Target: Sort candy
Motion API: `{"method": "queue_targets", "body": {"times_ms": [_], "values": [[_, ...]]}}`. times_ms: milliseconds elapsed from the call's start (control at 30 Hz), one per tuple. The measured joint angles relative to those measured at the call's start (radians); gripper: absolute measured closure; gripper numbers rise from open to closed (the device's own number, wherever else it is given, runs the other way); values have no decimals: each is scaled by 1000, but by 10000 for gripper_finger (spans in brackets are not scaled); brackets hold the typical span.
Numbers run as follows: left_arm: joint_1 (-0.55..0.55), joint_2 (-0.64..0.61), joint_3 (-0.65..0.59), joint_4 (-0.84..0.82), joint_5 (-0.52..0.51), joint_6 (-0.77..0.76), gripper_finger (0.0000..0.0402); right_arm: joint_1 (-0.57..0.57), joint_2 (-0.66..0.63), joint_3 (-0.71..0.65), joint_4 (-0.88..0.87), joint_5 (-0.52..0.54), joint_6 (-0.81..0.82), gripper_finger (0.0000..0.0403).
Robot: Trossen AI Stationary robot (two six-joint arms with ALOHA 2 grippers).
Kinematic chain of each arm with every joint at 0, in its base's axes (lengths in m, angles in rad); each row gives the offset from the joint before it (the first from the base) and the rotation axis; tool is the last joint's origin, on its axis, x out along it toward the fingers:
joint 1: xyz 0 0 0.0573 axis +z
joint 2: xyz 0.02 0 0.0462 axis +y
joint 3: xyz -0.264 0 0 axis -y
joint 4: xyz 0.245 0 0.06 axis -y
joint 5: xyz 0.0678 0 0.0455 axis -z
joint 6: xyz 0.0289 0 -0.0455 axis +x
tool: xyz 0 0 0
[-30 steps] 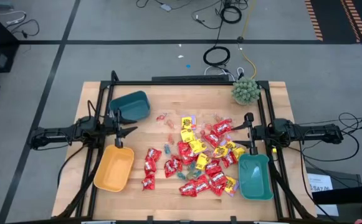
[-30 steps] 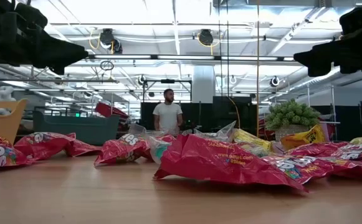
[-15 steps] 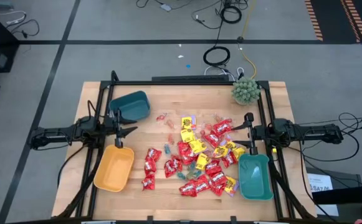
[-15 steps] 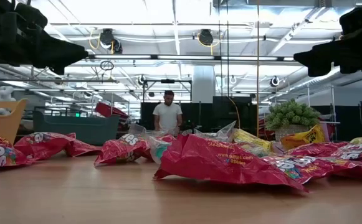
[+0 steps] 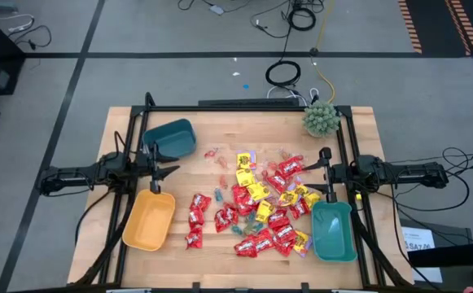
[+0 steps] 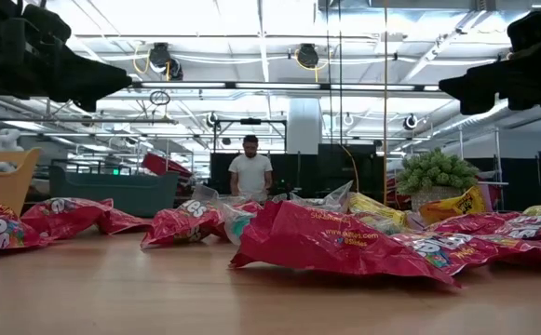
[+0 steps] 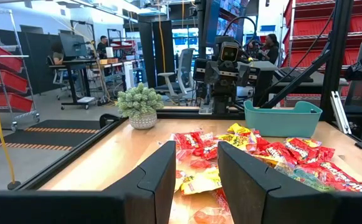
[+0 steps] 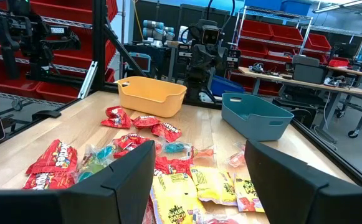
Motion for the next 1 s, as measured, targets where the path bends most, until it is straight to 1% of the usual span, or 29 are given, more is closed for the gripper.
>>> {"method": "queue_targets", "body": {"times_ms": [333, 400, 433, 533, 633, 700, 767, 867, 1000], "values": [[0, 0, 0, 1, 0, -2, 274, 0, 0, 0, 0, 0, 0, 161], [0, 0, 0, 18, 0, -73, 274, 0, 0, 0, 0, 0, 0, 161], [0, 0, 0, 34, -3, -136, 274, 0, 0, 0, 0, 0, 0, 161], [0, 0, 0, 83, -52, -320, 274, 0, 0, 0, 0, 0, 0, 161], [0, 0, 0, 139, -80, -420, 274, 0, 0, 0, 0, 0, 0, 161], [0, 0, 0, 178, -79, -443, 274, 0, 0, 0, 0, 0, 0, 161], [0, 0, 1, 213, -84, -445, 274, 0, 0, 0, 0, 0, 0, 161], [0, 1, 10, 222, -88, -446, 274, 0, 0, 0, 0, 0, 0, 161], [0, 0, 30, 294, -90, -446, 274, 0, 0, 0, 0, 0, 0, 161]]}}
